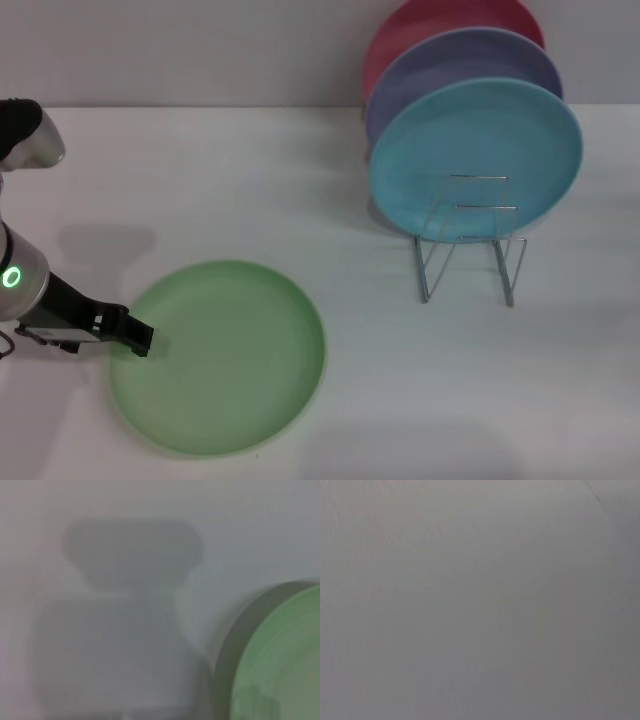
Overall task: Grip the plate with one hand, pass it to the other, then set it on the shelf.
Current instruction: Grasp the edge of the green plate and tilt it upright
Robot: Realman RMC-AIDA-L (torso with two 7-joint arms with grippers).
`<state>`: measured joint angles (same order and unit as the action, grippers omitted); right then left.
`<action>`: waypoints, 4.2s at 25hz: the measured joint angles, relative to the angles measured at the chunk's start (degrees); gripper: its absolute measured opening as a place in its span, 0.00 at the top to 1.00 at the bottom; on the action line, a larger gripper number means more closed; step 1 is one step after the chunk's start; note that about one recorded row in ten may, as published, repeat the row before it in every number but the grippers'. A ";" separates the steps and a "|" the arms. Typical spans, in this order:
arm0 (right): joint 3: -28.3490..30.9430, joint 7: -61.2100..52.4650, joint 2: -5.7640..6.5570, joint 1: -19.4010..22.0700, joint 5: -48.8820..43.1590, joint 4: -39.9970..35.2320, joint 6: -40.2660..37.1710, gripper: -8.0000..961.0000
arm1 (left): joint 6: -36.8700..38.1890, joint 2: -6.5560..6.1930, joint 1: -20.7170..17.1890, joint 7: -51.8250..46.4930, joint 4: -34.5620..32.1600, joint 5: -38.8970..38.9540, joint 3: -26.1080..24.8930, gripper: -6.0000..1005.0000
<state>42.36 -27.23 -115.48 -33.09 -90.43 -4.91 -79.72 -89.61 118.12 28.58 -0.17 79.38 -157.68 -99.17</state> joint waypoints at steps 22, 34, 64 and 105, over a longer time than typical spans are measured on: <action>0.00 -0.42 0.09 -0.05 -0.01 0.06 0.02 0.33 | 2.09 0.14 1.99 1.06 -4.12 -1.30 2.23 0.40; 0.00 -0.47 0.09 -0.05 -0.01 -0.01 -0.17 0.33 | 2.49 0.10 2.35 1.19 -4.11 -2.07 3.10 0.51; 0.00 -0.54 0.09 0.13 0.00 0.26 -0.53 0.33 | 2.78 0.09 2.54 1.83 -5.03 -2.10 3.63 0.76; 0.00 -0.50 -0.30 0.48 0.00 0.34 0.19 0.33 | 18.30 0.24 -2.56 8.81 1.82 8.02 -2.18 0.96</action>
<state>42.36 -27.73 -115.78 -32.61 -90.44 -4.57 -79.54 -71.32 118.36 26.02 8.64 81.20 -149.66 -101.35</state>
